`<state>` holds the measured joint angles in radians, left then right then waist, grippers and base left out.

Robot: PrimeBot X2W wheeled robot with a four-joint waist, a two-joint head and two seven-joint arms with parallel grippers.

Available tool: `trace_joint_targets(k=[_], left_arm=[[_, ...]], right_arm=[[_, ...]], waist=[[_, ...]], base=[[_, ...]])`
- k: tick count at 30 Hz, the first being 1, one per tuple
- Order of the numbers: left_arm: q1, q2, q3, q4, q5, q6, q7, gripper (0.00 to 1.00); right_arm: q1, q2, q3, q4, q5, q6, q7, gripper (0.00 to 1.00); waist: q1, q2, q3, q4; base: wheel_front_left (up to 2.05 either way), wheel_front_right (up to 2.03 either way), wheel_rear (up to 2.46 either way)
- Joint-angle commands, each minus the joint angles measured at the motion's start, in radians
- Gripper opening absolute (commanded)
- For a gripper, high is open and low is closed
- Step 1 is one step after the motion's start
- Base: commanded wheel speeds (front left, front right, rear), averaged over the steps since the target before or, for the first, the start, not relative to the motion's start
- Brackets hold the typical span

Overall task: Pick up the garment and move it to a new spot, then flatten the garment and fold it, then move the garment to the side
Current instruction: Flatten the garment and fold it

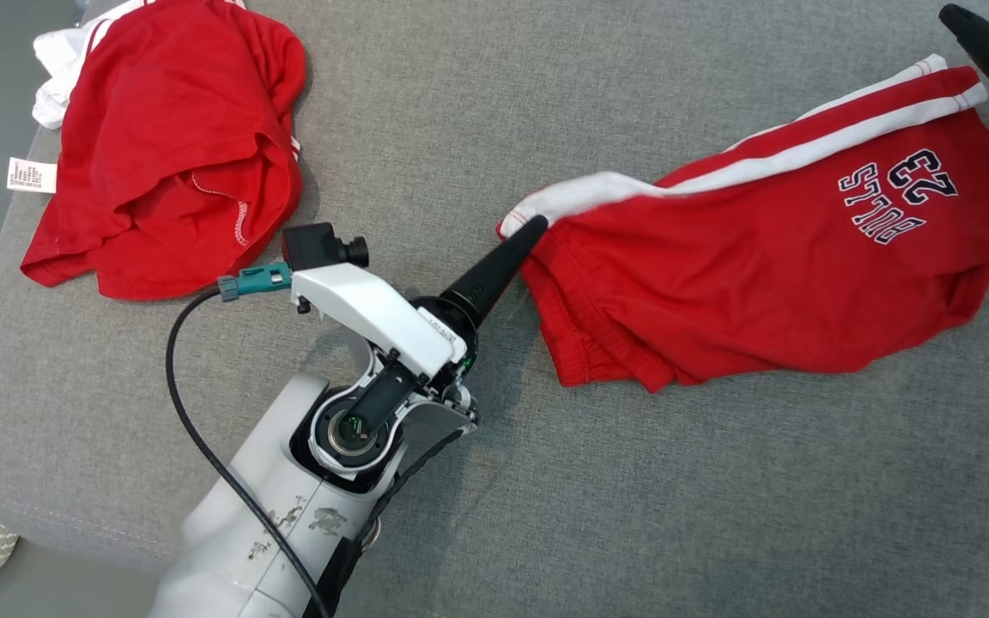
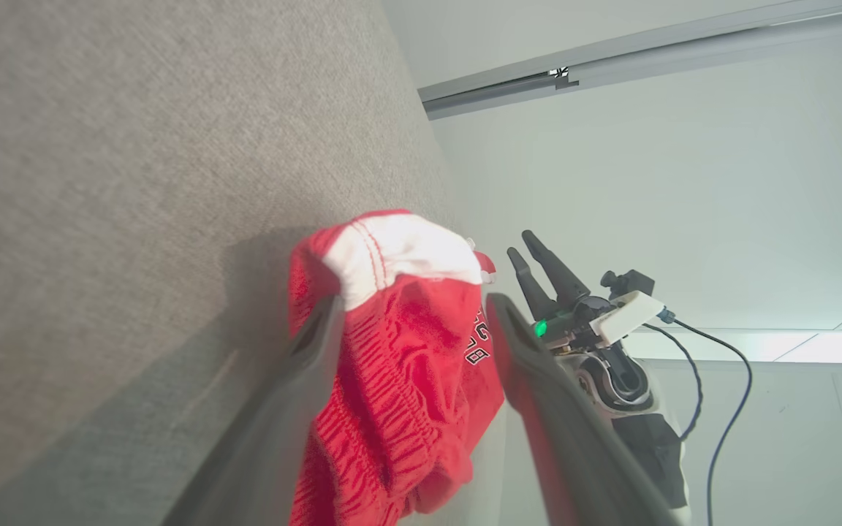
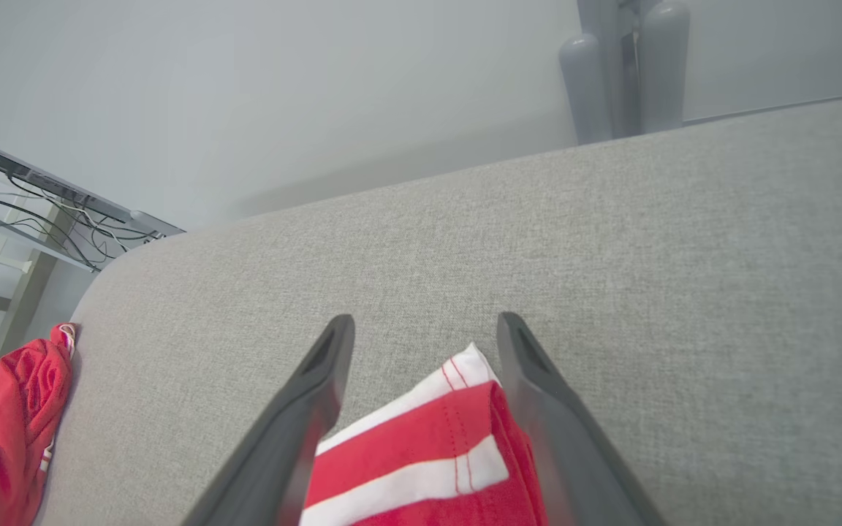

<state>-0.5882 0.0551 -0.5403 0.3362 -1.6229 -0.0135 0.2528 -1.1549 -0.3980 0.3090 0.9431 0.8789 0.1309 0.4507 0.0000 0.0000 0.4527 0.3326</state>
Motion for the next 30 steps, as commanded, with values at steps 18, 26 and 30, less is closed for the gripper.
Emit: trace_joint_targets(k=[18,26,30], left_arm=[[-0.032,0.086,-0.001,0.038,0.326,-0.011,-0.383,1.00],[0.052,0.127,-0.020,0.029,0.541,0.031,-0.511,1.00],[0.110,0.138,0.003,-0.001,0.676,0.051,-0.518,1.00]], right_arm=[[0.121,-0.032,0.062,-0.180,-0.030,0.000,-0.509,1.00],[0.278,-0.057,0.093,-0.258,-0.137,0.000,-0.668,1.00],[0.380,-0.054,0.062,-0.307,-0.194,0.000,-0.696,1.00]], waist=[[0.0000,0.0000,-0.182,-0.129],[0.0000,0.0000,-0.283,-0.203],[0.0000,0.0000,-0.313,-0.231]], base=[[0.00,0.00,0.00],[0.00,0.00,0.00],[0.00,0.00,0.00]])
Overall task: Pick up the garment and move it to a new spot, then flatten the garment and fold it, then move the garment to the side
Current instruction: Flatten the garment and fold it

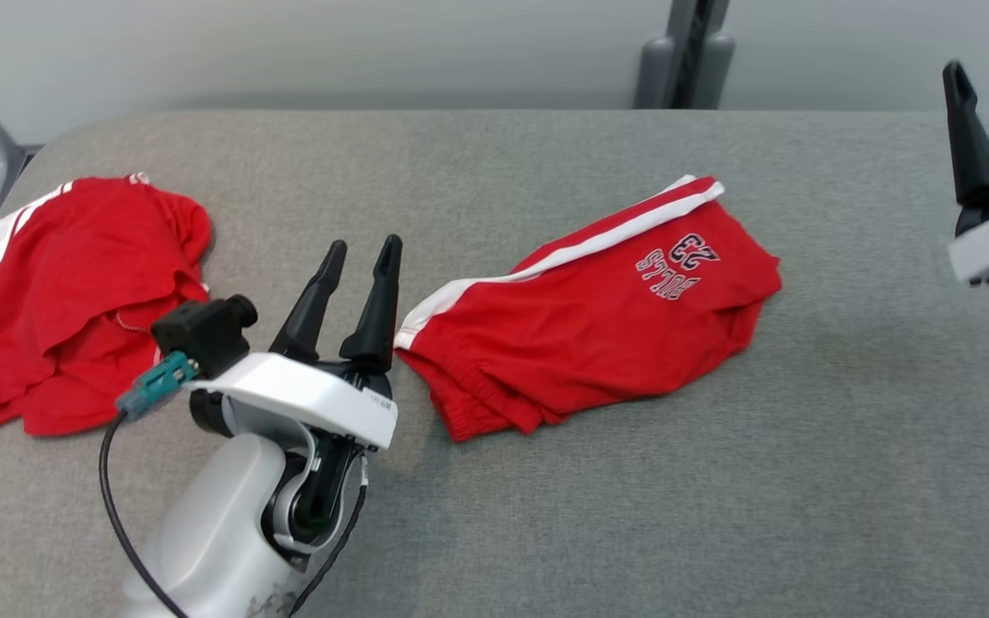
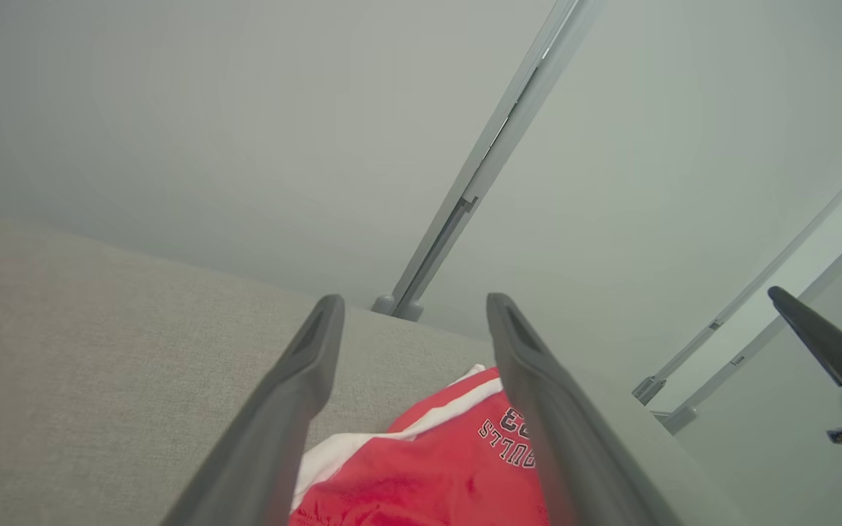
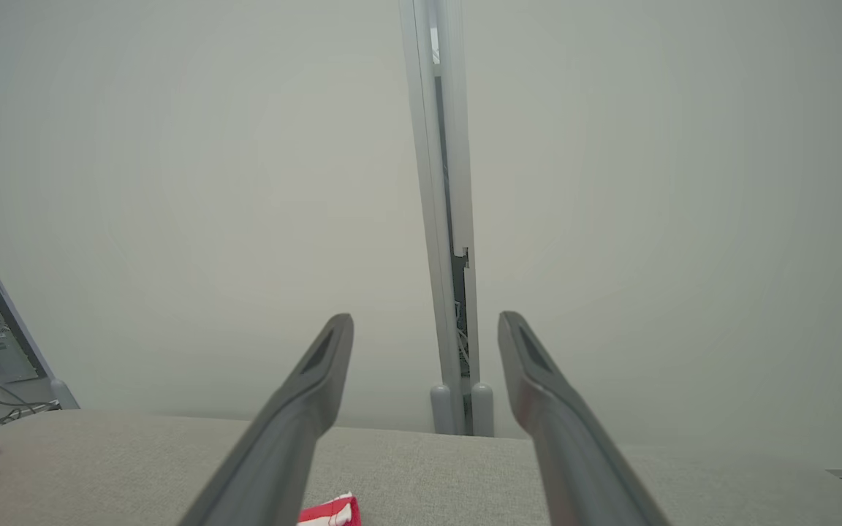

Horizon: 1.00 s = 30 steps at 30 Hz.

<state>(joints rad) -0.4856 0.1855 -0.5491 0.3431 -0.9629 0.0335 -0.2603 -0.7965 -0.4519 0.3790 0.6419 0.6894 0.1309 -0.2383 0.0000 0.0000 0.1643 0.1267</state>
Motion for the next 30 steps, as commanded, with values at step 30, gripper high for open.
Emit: trace_joint_targets(k=[30], left_arm=[[0.297,-0.133,0.219,-0.107,0.490,-0.093,-0.006,1.00]], right_arm=[[0.394,0.272,-0.338,-0.088,-0.161,0.000,0.100,1.00]], waist=[[0.0000,0.0000,-0.008,0.053]], base=[[0.00,0.00,0.00]])
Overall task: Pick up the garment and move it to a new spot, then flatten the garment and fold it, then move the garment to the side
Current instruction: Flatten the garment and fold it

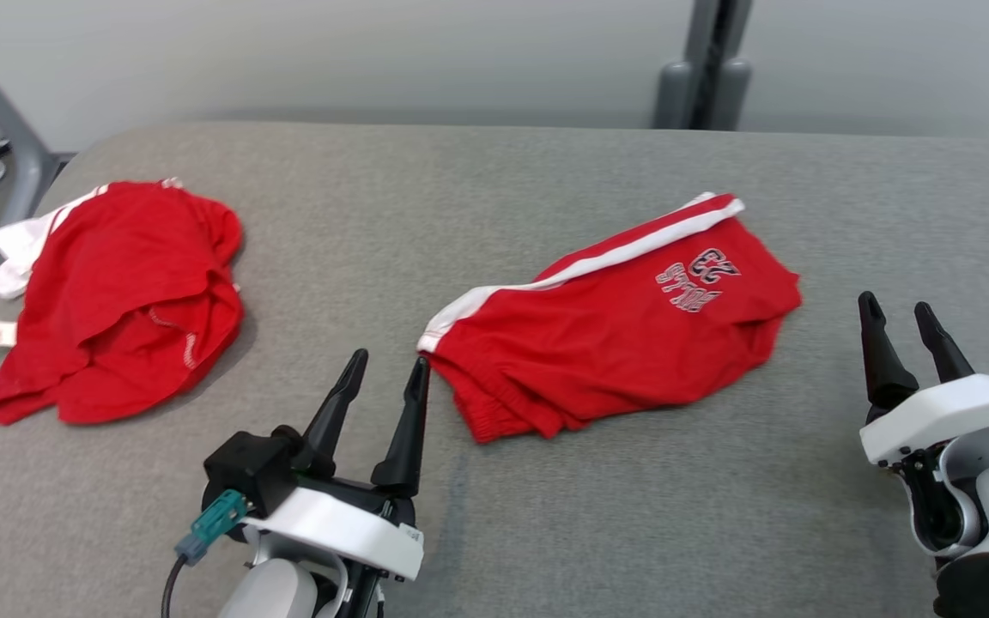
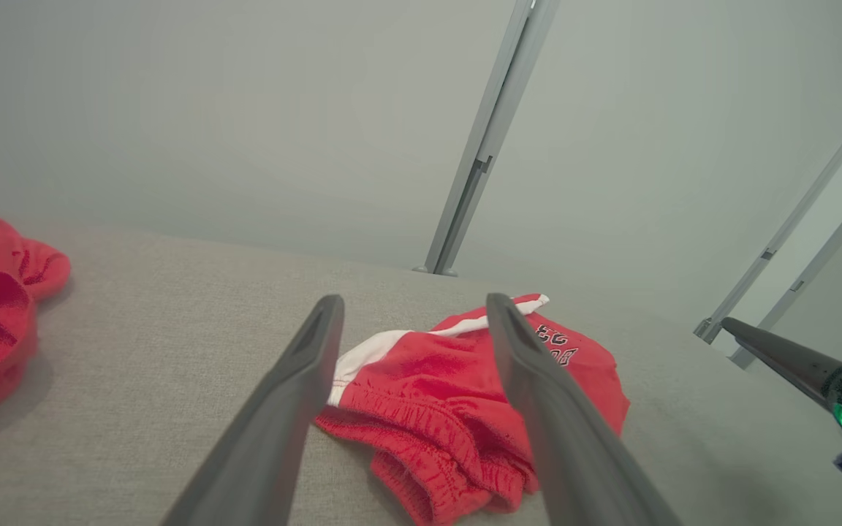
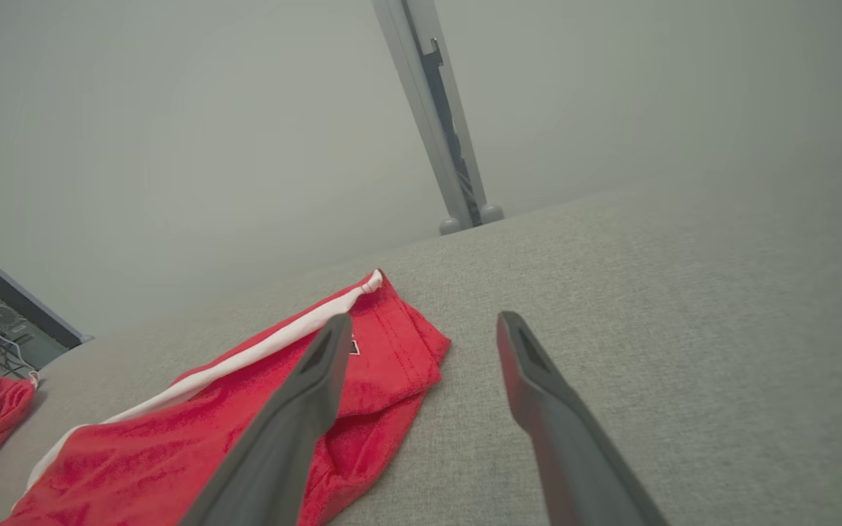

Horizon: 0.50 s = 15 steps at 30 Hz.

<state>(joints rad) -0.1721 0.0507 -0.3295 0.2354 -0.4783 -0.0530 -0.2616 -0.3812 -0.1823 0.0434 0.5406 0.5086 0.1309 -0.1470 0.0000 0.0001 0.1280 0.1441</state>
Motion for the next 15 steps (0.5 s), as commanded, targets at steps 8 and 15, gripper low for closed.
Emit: trace_joint_targets(k=[8,15], left_arm=[[-0.043,0.002,-0.050,-0.005,-0.025,0.009,-0.005,1.00],[-0.052,0.002,-0.077,-0.015,-0.022,-0.004,-0.005,1.00]], right_arm=[[-0.123,-0.031,-0.042,0.237,0.094,0.000,0.089,1.00],[-0.208,-0.063,-0.053,0.367,0.155,0.000,0.132,1.00]], waist=[[0.0000,-0.0001,0.079,0.153],[0.0000,-0.0001,0.112,0.216]], base=[[0.00,0.00,0.00],[0.00,0.00,0.00]])
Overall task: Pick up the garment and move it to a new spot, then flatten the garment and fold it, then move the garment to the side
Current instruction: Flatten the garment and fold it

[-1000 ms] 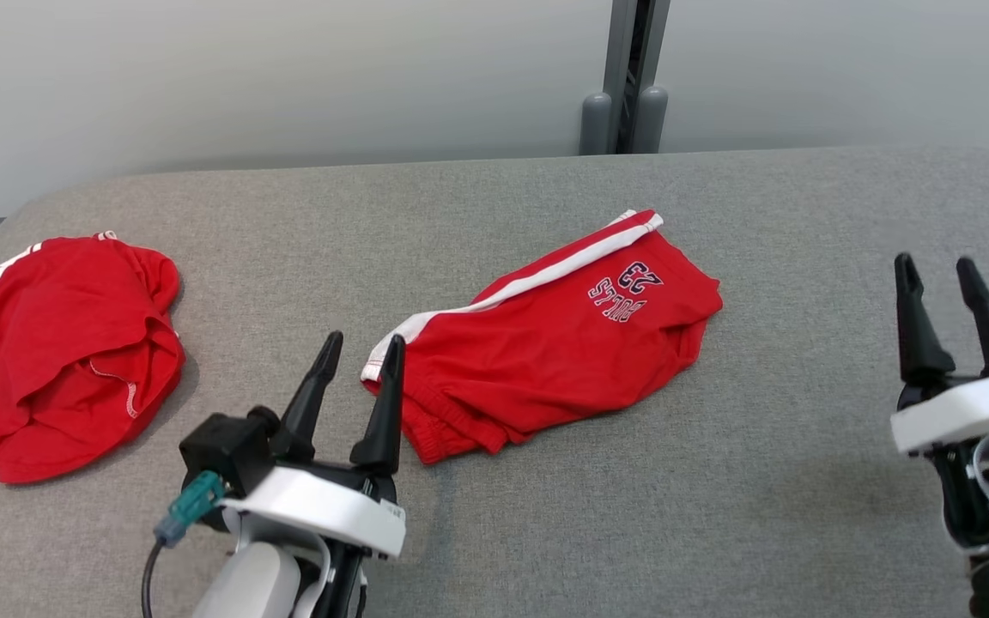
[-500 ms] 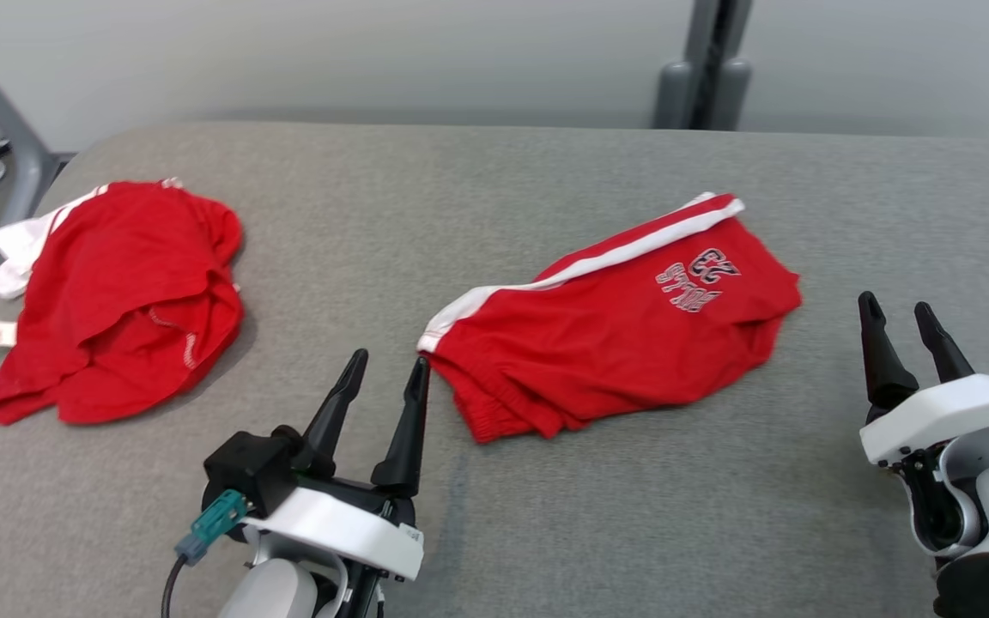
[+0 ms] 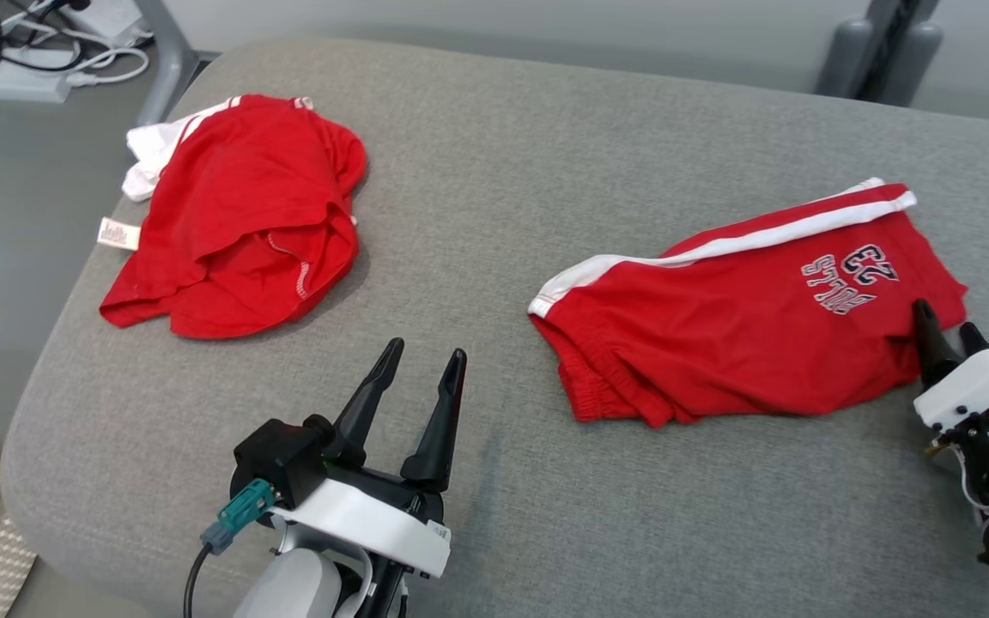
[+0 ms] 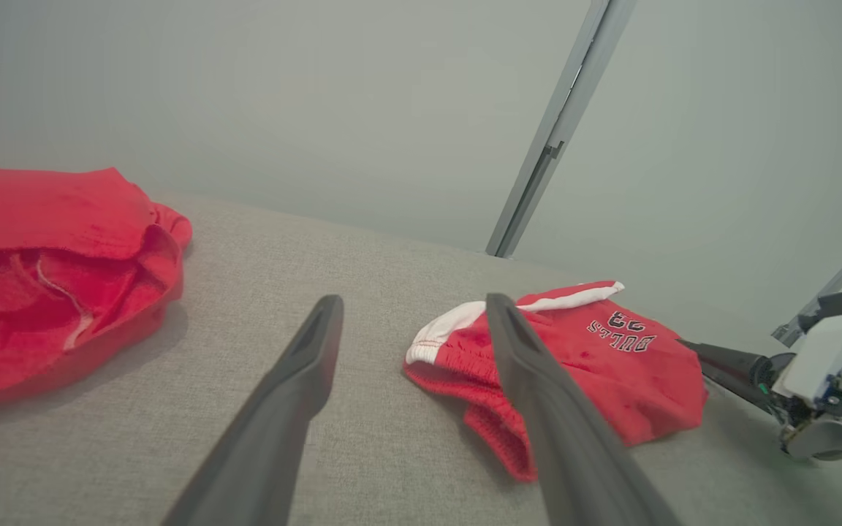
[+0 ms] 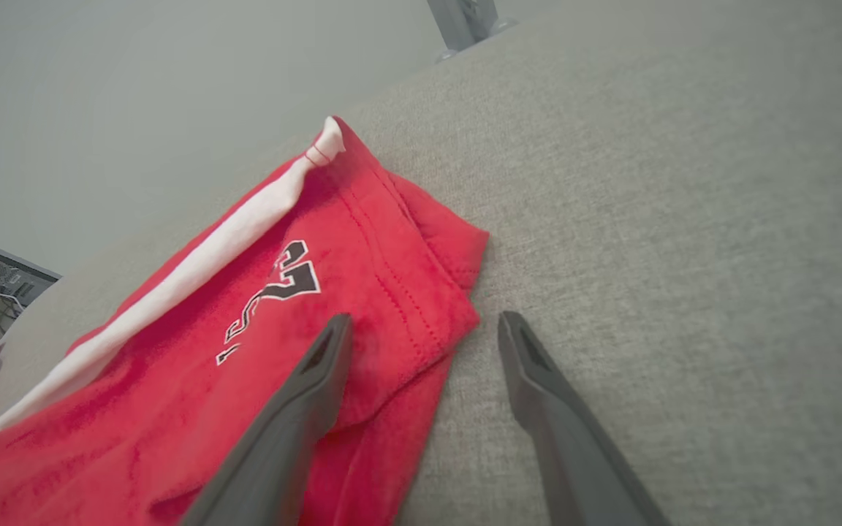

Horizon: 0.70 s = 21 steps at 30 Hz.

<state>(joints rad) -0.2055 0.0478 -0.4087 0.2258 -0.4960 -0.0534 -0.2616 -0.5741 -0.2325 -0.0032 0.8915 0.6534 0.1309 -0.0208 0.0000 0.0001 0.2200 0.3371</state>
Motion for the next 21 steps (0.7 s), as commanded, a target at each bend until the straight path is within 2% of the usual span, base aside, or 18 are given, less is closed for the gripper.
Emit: trace_joint_targets(k=[1,8,12,13,14,15,16,21], left_arm=[[-0.020,0.004,0.001,-0.008,-0.005,0.000,-0.005,1.00],[-0.032,0.004,-0.007,-0.022,-0.018,0.011,-0.005,1.00],[-0.033,0.005,-0.011,-0.030,-0.023,0.018,-0.005,1.00],[-0.033,0.005,-0.012,-0.030,-0.024,0.019,-0.005,1.00],[-0.034,0.005,-0.012,-0.029,-0.024,0.019,-0.005,1.00],[-0.036,0.004,-0.010,-0.027,-0.025,0.021,-0.005,1.00],[-0.038,0.004,-0.008,-0.026,-0.026,0.022,-0.005,1.00],[-0.046,0.004,-0.005,-0.025,-0.033,0.029,-0.005,1.00]], right_arm=[[-0.025,-0.017,-0.009,0.033,0.018,0.000,0.014,1.00],[-0.072,-0.024,-0.025,0.139,0.056,0.000,0.046,1.00],[-0.099,0.003,0.000,0.161,0.074,0.000,0.066,1.00],[-0.102,0.012,0.009,0.159,0.083,0.000,0.073,0.81],[-0.104,0.016,0.016,0.157,0.089,0.000,0.077,0.40],[-0.104,0.016,0.023,0.153,0.095,0.000,0.077,0.14],[-0.105,0.014,0.030,0.149,0.100,0.000,0.073,0.00],[-0.111,-0.002,0.041,0.133,0.135,0.000,0.029,0.00]], waist=[[0.0000,-0.0001,0.024,0.030],[0.0000,-0.0001,0.042,0.058],[0.0000,-0.0001,0.049,0.063],[0.0000,-0.0001,0.050,0.063],[0.0000,-0.0001,0.050,0.063],[0.0000,-0.0001,0.050,0.062],[0.0000,-0.0001,0.051,0.061],[0.0000,-0.0001,0.049,0.052]], base=[[0.00,0.00,0.00],[0.00,0.00,0.00],[0.00,0.00,0.00],[0.00,0.00,0.00],[0.00,0.00,0.00],[0.00,0.00,0.00],[0.00,0.00,0.00],[0.00,0.00,0.00]])
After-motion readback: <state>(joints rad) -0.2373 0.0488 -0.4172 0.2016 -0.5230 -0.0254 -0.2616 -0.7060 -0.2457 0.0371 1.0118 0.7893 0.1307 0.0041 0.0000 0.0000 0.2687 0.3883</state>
